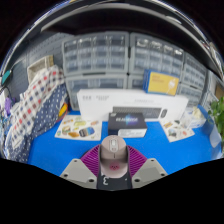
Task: Arrange mouse
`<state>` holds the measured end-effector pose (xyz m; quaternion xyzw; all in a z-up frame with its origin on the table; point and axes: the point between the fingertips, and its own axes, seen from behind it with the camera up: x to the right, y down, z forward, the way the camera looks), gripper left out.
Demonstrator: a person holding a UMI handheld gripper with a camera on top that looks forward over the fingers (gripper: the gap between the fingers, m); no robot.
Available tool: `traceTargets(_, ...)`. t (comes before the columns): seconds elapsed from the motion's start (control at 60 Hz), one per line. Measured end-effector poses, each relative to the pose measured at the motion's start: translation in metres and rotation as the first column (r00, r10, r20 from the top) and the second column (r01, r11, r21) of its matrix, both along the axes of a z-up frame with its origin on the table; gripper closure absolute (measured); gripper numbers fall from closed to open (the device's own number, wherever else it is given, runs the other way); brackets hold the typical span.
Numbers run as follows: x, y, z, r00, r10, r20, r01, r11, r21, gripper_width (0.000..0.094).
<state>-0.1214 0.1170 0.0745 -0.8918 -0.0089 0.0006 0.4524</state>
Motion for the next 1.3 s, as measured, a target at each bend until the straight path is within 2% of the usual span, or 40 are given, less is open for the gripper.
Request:
traceTargets(0.1,-0.013,-0.009,-0.043,1.0,0.016,0.001,-0.016,0.998,-0.065,0.059)
traceTargets(0.283,-0.019,-0.025,-0.089,0.999,0.031,0.02,-0.028,0.99,-0.14,0.058)
traceTargets(0.3,-0.019,-0.023,-0.086,0.999,0.031,0.019,-0.029,0.994,-0.11,0.0587)
traceTargets(0.35,-0.019,-0.024,-0.087,0.999,0.035,0.026,-0.033,0.994,-0.102,0.0588)
traceTargets(0.533,-0.018,-0.025,-0.087,1.0,0.03,-0.002,-0.03,0.991,-0.132,0.0457)
traceTargets(0.55,-0.017,-0.026,-0.087,1.0,0.027,-0.006,-0.027,0.99,-0.138,0.0425)
traceTargets(0.567,-0.016,-0.026,-0.086,1.0,0.021,-0.008,-0.022,0.99,-0.143,0.0321)
traceTargets(0.583,-0.014,-0.027,-0.084,1.0,0.013,-0.009,-0.014,0.99,-0.144,0.0314)
traceTargets(0.65,-0.006,-0.026,-0.068,1.0,-0.007,-0.004,0.007,0.993,-0.12,0.008)
traceTargets(0.667,-0.004,-0.027,-0.063,1.0,-0.009,-0.006,0.009,0.994,-0.112,0.0061)
traceTargets(0.867,0.021,-0.05,0.022,0.997,-0.029,-0.066,0.028,0.999,-0.019,0.0065)
traceTargets(1.05,0.069,-0.098,0.101,0.998,-0.043,-0.04,0.046,0.996,0.076,0.0072)
traceTargets(1.3,0.117,-0.17,0.145,1.0,-0.005,-0.011,0.007,0.992,0.128,0.0078)
